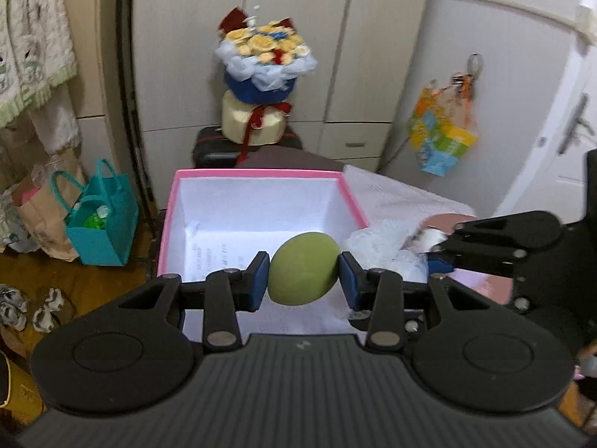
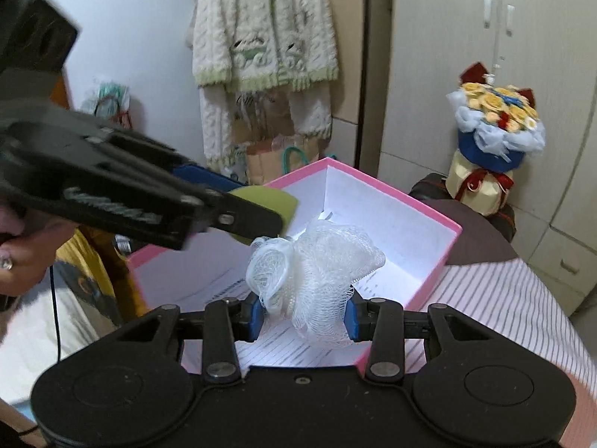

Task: Organize soft objects
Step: 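Carry sponge and puff into the pink box while opening both tools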

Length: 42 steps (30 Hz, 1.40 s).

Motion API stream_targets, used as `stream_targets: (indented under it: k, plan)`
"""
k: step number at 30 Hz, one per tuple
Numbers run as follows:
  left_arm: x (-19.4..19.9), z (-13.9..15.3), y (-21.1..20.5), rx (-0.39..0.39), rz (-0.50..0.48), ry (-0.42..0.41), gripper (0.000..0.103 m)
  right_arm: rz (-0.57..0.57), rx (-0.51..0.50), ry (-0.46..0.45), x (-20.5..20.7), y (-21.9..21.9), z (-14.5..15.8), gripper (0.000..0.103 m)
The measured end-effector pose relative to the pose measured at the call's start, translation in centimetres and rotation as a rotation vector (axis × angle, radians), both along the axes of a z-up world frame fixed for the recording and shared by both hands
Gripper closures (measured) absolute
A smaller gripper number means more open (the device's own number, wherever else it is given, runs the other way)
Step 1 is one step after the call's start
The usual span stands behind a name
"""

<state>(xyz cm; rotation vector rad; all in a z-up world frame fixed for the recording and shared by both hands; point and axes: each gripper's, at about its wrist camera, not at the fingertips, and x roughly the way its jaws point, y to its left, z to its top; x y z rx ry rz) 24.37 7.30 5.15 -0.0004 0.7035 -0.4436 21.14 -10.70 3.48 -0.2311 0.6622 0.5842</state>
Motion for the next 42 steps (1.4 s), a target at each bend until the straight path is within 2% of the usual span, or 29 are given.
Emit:
stream_targets:
  k: [2, 9, 15, 18, 20, 21, 23, 32, 38, 42]
  plan:
    - [1.6, -1.4, -0.1, 0.009, 0.042, 0.000, 0.063, 0.010, -0.039, -0.001, 1.3, 0.7, -0.5, 0.056]
    - [5.5, -5.2, 0.3, -0.014, 0.083, 0.121, 0.063, 0.035, -0.120, 0.085, 5.6, 2.0, -2.8, 0.055]
    - [6.6, -6.2, -0.3, 0.031, 0.091, 0.158, 0.063, 0.065, -0.201, 0.082, 6.7, 3.0, -4.0, 0.052]
    - [7.0, -6.4, -0.4, 0.031, 0.100, 0.169, 0.062, 0.069, -0.227, 0.069, 7.0, 3.2, -4.2, 0.047]
    - [7.2, -6.5, -0.5, 0.034, 0.103, 0.167, 0.055, 0.064, -0.235, 0.071, 7.2, 3.2, -4.3, 0.035]
    - [7.1, -6.5, -0.6, 0.040, 0.102, 0.166, 0.052, 0.064, -0.237, 0.068, 7.1, 3.2, -4.3, 0.033]
    - [6.9, -6.3, -0.6, 0.046, 0.104, 0.157, 0.047, 0.061, -0.243, 0.059, 7.0, 3.2, -4.2, 0.028]
    - [3.7, -3.6, 1.2, 0.059, 0.098, 0.061, 0.034, 0.044, -0.234, 0.015, 4.6, 3.3, -2.7, 0.024]
    - [0.4, -1.3, 2.4, 0.051, 0.056, 0.028, 0.032, 0.038, -0.211, 0.004, 2.3, 3.3, -1.3, 0.024]
    - [-1.8, -0.2, 2.5, 0.082, 0.032, -0.008, 0.030, 0.034, -0.190, 0.000, 0.8, 3.1, -0.2, 0.024]
